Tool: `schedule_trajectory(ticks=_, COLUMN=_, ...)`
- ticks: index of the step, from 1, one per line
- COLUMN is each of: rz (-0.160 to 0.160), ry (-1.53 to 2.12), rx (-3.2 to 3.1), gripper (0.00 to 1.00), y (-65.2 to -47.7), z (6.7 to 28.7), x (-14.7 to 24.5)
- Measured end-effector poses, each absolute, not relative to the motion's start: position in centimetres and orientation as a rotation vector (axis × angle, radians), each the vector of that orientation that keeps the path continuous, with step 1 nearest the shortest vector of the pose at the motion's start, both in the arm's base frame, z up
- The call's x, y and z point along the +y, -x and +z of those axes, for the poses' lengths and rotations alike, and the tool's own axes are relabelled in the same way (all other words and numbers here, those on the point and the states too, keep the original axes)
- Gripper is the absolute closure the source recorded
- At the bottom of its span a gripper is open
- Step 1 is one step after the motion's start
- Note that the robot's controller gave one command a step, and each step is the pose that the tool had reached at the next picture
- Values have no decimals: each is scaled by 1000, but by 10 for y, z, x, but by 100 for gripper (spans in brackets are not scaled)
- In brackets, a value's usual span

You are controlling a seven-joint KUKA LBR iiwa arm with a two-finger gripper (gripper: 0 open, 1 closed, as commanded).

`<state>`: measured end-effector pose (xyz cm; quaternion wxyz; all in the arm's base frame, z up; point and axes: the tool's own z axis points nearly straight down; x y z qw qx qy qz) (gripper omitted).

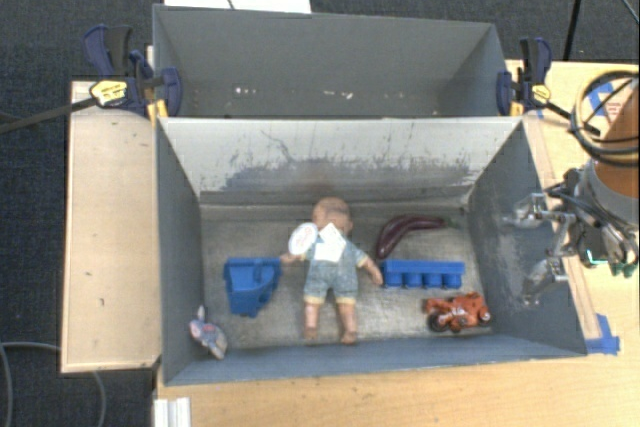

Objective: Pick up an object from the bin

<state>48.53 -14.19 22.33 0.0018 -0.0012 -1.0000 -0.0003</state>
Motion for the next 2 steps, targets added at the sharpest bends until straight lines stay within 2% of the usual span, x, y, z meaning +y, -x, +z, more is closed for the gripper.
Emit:
schedule_trajectory(ticks=1, rz=1, ry=-3, rx=-3145, gripper=0, y=-487, z=226, x=-141)
schedule_trajectory(ticks=2, rz=3, ry=-123, rx=-3147, gripper=0, y=-489, z=179, x=-138)
